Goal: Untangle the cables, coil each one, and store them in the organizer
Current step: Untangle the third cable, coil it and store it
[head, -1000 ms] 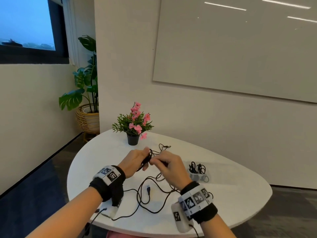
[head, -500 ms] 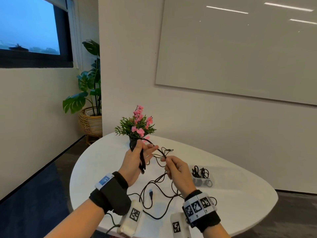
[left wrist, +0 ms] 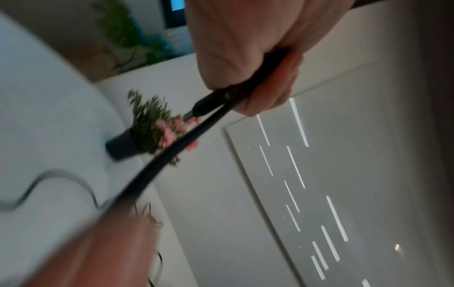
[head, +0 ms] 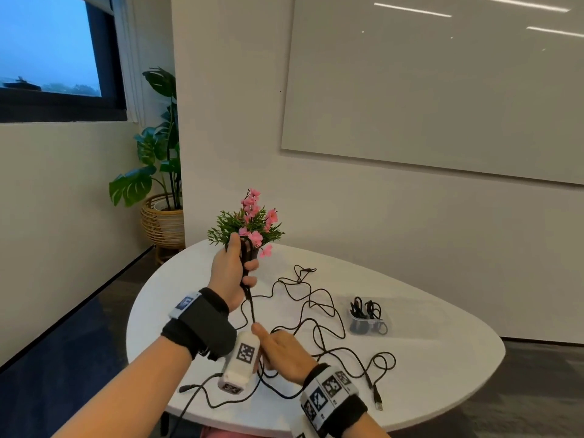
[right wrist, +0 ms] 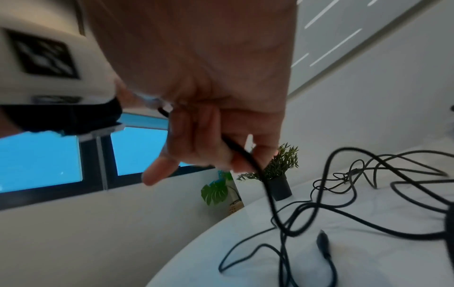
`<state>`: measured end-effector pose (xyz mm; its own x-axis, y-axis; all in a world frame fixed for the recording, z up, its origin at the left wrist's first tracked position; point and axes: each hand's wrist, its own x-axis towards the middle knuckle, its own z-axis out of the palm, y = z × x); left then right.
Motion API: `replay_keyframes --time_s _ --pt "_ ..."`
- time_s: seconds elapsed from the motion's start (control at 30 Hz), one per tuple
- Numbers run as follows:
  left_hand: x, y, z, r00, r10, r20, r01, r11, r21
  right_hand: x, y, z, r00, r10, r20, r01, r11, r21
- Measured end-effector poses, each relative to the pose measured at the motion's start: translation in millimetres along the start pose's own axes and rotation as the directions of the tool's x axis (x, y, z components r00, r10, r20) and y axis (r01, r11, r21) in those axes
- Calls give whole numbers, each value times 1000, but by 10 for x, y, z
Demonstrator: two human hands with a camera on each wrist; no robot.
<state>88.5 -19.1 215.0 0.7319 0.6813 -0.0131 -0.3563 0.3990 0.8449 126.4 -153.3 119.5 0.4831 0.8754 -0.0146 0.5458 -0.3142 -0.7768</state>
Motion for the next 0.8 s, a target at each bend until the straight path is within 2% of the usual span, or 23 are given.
replay_keyframes --time_s 0.07,0.13,0.17,0.2,0.23,0.27,0.3,0.33,0.37,0.4,0.47,0.5,0.53,0.57,0.63,0.67,0.7,0.73,0.8 --pt "42 36 -15 993 120 16 -121 977 176 -49 31 67 992 31 121 -24 998 -60" --pt "88 46 -28 955 290 68 -294 881 372 -82 32 49 982 37 186 -27 998 -56" --pt "115 40 -53 916 378 131 -391 776 495 -103 8 10 981 15 193 -3 998 -63" --pt "127 33 -79 870 440 224 -476 629 615 -122 -38 -50 983 -19 183 37 995 -96" --pt "139 9 -105 838 437 327 -522 466 715 -142 -97 -129 985 -67 158 89 986 -139" --pt "114 -9 -107 827 373 421 -541 325 776 -155 -157 -230 984 -125 123 147 971 -188" --pt "88 -44 -116 833 265 486 -545 234 805 -167 -222 -344 980 -186 76 198 957 -212" --pt "41 -83 -117 839 159 520 -544 211 812 -165 -275 -464 971 -238 15 235 949 -208" --pt "-12 -130 -107 848 74 525 -525 255 812 -161 -314 -584 959 -275 -60 261 948 -180" --pt "-69 -180 -98 856 18 516 -488 355 797 -146 -337 -700 945 -294 -145 275 952 -136" --pt "-125 -273 -95 885 -143 443 -282 592 755 -90 -324 -876 911 -281 -303 283 958 -39" --pt "-156 -299 -92 872 -230 432 -184 663 725 -58 -301 -929 895 -258 -363 275 962 -7" --pt "-185 -322 -90 843 -282 459 -148 698 700 -28 -271 -961 883 -231 -410 263 964 24" --pt "-200 -339 -90 811 -292 506 -183 696 694 -6 -251 -983 873 -199 -445 253 965 66" --pt "-233 -325 -96 767 -250 592 -358 599 717 32 -214 -1012 853 -123 -507 243 953 178" --pt "-236 -307 -98 770 -219 599 -400 567 720 45 -190 -1024 839 -84 -538 246 940 236" --pt "-240 -279 -97 792 -202 577 -374 587 719 50 -176 -1037 826 -39 -562 251 918 306" --pt "-261 -243 -98 806 -211 553 -309 647 697 52 -156 -1044 819 12 -573 256 888 383" --pt "-284 -211 -113 792 -242 560 -163 801 577 37 -141 -1023 833 89 -546 258 811 525"
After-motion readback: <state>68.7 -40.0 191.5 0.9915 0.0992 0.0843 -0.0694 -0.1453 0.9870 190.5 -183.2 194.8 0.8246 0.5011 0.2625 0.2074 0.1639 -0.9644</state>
